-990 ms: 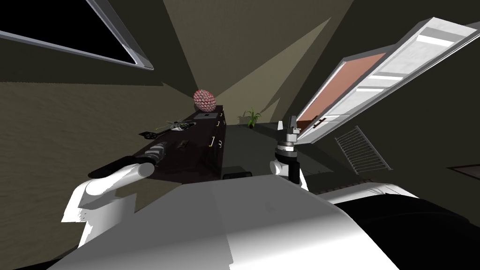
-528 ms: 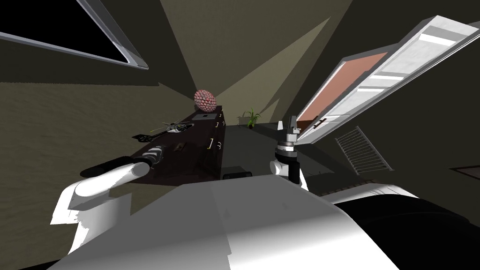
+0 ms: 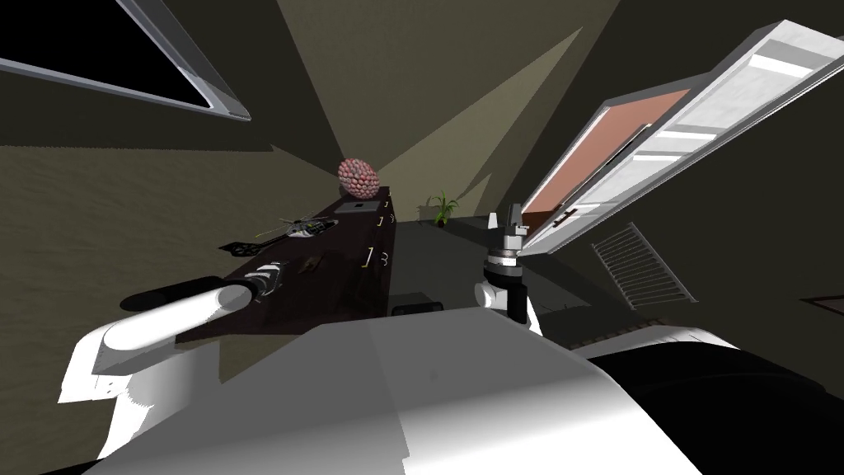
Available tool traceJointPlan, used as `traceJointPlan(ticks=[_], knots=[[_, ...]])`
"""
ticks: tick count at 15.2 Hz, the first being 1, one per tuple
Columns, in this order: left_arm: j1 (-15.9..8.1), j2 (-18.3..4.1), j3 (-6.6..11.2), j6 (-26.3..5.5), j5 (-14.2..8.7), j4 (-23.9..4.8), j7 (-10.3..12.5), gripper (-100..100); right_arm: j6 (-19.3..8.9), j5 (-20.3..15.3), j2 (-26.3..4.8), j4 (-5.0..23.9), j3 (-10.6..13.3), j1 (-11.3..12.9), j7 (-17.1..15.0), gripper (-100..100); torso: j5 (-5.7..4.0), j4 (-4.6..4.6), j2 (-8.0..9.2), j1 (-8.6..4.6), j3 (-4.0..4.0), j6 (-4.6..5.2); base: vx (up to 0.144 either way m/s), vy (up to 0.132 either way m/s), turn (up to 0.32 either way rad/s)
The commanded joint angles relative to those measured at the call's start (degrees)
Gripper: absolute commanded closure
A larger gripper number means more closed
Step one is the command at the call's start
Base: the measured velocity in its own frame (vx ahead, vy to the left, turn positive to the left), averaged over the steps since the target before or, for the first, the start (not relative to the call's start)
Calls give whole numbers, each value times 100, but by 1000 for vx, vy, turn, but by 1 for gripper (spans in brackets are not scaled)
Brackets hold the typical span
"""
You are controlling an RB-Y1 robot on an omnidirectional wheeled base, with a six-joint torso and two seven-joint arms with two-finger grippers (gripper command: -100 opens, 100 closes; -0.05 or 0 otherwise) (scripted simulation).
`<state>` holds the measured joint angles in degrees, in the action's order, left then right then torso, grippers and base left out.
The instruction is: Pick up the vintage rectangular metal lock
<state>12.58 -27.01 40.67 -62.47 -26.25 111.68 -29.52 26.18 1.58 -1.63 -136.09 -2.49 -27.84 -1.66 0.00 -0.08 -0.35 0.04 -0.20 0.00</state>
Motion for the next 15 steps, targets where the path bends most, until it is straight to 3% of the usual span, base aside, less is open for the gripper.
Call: traceJointPlan(ticks=[1,2,3,5,6,9,10,15], knots=[[-9,-16,41,-269,-21,-18,-40,-100,0,0,0,0,0,0,0,0,0,0,0,0,0,0,82,1,-12],[-9,-16,41,-269,-21,-18,-40,-100,0,0,0,0,0,0,0,0,0,0,3,-1,1,-1,48,-1,3],[-53,-87,159,-473,-81,-86,-134,-100,0,0,0,0,0,0,0,0,0,1,10,-2,5,-1,75,10,-20],[-53,-87,159,-668,-81,-86,-134,-100,0,0,0,0,0,0,0,0,0,1,3,1,2,0,95,9,-16],[-94,-156,269,-810,-135,-151,-221,-100,0,0,0,0,0,0,0,0,0,0,3,1,1,-1,111,19,-16],[-94,-156,269,-1051,-135,-151,-221,-100,0,0,0,0,0,0,0,0,1,-2,-4,3,-3,0,88,10,-9],[-132,-222,372,-1267,-184,-214,-302,-100,0,0,0,0,0,0,0,0,1,0,7,1,3,-1,73,7,-15],[-166,-285,467,-1756,-228,-272,-376,-100,0,0,0,0,0,0,0,0,0,0,3,-2,1,-1,85,6,-12]])
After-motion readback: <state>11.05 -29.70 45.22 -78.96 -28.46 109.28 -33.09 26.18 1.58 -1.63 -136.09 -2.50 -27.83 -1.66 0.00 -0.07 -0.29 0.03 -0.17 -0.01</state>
